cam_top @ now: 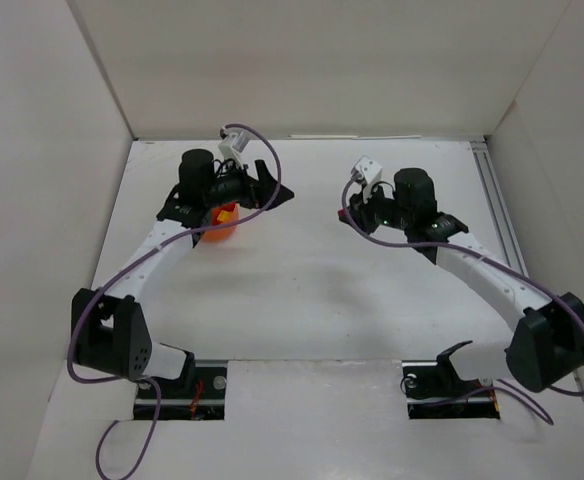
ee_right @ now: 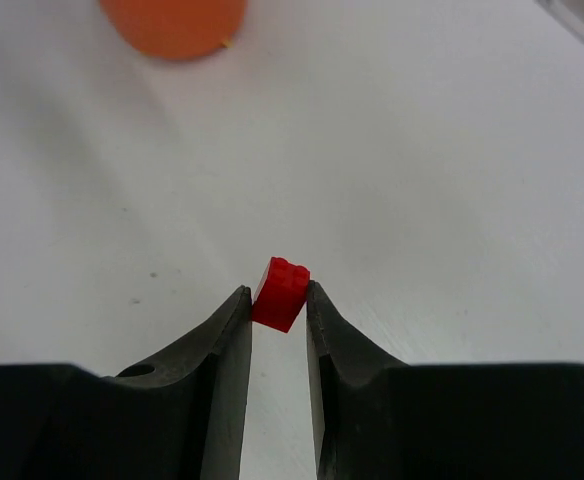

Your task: Sort the legos into containers by color

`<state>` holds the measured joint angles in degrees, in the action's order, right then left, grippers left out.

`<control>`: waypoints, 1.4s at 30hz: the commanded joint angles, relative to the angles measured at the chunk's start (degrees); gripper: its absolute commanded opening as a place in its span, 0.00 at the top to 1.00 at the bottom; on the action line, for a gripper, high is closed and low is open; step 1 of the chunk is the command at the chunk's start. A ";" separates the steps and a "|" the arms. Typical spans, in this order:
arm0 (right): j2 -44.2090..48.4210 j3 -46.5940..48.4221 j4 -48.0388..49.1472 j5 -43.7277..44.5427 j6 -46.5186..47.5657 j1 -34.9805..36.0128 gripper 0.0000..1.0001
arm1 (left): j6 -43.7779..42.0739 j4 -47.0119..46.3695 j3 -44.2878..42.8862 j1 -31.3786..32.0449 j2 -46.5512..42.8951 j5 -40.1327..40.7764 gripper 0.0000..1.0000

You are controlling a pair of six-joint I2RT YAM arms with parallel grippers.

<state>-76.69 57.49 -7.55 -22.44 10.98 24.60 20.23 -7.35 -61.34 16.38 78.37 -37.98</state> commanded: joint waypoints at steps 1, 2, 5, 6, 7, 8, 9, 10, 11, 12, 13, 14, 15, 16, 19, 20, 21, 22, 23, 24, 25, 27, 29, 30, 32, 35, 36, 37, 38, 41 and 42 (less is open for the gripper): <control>2.32 -1.24 5.52 -12.87 10.11 0.62 0.86 | 6.55 -11.43 1.92 0.66 1.52 -17.10 0.03; 2.85 -1.85 5.53 -14.98 11.15 1.23 0.86 | 7.45 -15.19 2.54 1.28 1.52 -18.26 0.05; 4.69 -1.86 6.23 -18.25 13.45 2.29 0.86 | 7.46 -15.23 2.54 3.83 2.67 -18.98 0.09; 5.22 -1.86 6.23 -18.26 13.45 2.29 0.84 | 7.46 -15.23 2.54 4.36 2.67 -18.98 0.09; 5.93 -1.86 6.23 -18.26 14.15 2.29 0.84 | 8.07 -15.23 2.54 4.36 3.28 -18.98 0.10; 5.93 -1.86 6.23 -18.78 14.15 2.90 0.84 | 8.07 -15.23 2.54 4.97 3.28 -18.98 0.10; 6.63 -1.86 6.23 -19.74 14.68 2.91 0.84 | 8.68 -15.76 2.54 4.98 3.89 -18.98 0.10; 6.64 -1.86 6.23 -20.45 15.38 2.91 0.84 | 9.38 -15.76 1.93 5.50 4.42 -18.98 0.12; 7.16 -1.86 6.23 -20.45 15.38 2.91 0.84 | 9.39 -15.76 1.93 6.20 4.42 -18.98 0.14; 7.16 -1.86 6.23 -20.45 15.38 3.61 0.84 | 9.39 -15.76 1.93 6.21 5.03 -18.98 0.15; 7.16 -1.86 6.23 -20.45 15.38 3.61 0.84 | 9.39 -15.76 1.23 7.25 5.04 -18.28 0.15; 7.16 -1.34 6.23 -20.45 15.91 4.13 0.84 | 9.39 -14.89 0.53 7.78 5.65 -18.27 0.17; 7.16 -1.33 6.23 -20.45 15.91 4.14 0.84 | 8.52 -14.10 -0.09 8.31 6.26 -17.14 0.17; 7.16 -0.81 6.23 -19.93 15.91 4.14 0.84 | 7.99 -11.48 -1.31 9.10 6.88 -16.00 0.20; 7.16 -0.81 6.76 -19.93 16.53 4.76 0.84 | 7.37 -9.26 -2.46 9.63 7.50 -13.97 0.25; 7.16 -0.28 6.76 -19.93 16.53 5.54 0.84 | 7.89 -9.78 -2.47 9.63 7.50 -13.97 0.27; 6.64 -0.28 6.76 -19.93 16.53 5.55 0.84 | 8.51 -10.39 -2.47 9.63 8.11 -13.97 0.28; 6.64 0.24 6.76 -19.23 16.53 6.07 0.84 | 9.64 -10.92 -2.47 9.63 8.12 -13.97 0.33; 6.11 0.25 6.76 -18.61 17.05 6.07 0.84 | 9.65 -11.45 -2.47 9.63 8.12 -13.27 0.35; 6.11 0.95 6.76 -18.09 17.05 6.68 0.84 | 10.18 -11.45 -2.47 10.16 8.12 -13.26 0.36; 6.11 0.95 6.76 -17.56 17.05 6.69 0.84 | 10.18 -11.45 -2.47 10.16 8.12 -12.48 0.36; 6.11 1.47 6.76 -15.28 17.05 8.00 0.84 | 10.18 -10.84 -2.47 10.16 8.12 -11.77 0.40; 5.58 2.00 6.76 -12.65 17.05 8.53 0.84 | 9.66 -10.14 -3.17 10.16 8.12 -11.77 0.44; 5.58 2.01 6.76 -12.02 17.05 8.53 0.84 | 9.65 -8.48 -3.69 10.68 8.12 -11.16 0.45; 4.97 2.53 7.28 -10.10 16.27 8.53 0.84 | 8.25 -7.33 -4.22 10.69 8.12 -10.37 0.55; 4.97 2.53 7.99 -7.54 15.65 9.15 0.84 | 6.94 -6.00 -4.75 11.30 8.12 -10.36 0.66; 4.97 2.53 8.60 -7.53 15.65 9.15 0.83 | 6.41 -5.48 -5.27 11.30 8.12 -10.36 0.66; 4.97 2.53 8.61 -7.01 15.65 9.15 0.83 | 5.79 -4.09 -5.28 11.91 8.12 -10.36 0.66; 4.97 2.53 9.30 -7.01 15.13 9.15 0.83 | 5.18 -3.03 -6.76 11.92 8.12 -9.84 0.66; 4.35 3.67 9.31 -6.22 14.60 9.15 0.83 | 2.71 -0.12 -7.92 13.24 8.12 -9.31 0.56; 4.35 3.68 9.31 -6.22 14.59 9.15 0.83 | 2.71 -0.12 -7.92 13.24 8.12 -9.31 0.54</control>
<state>-72.25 57.56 -3.09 -29.93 26.30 33.10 25.80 -9.58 -66.61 28.16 87.29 -46.46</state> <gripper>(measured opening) 0.305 0.449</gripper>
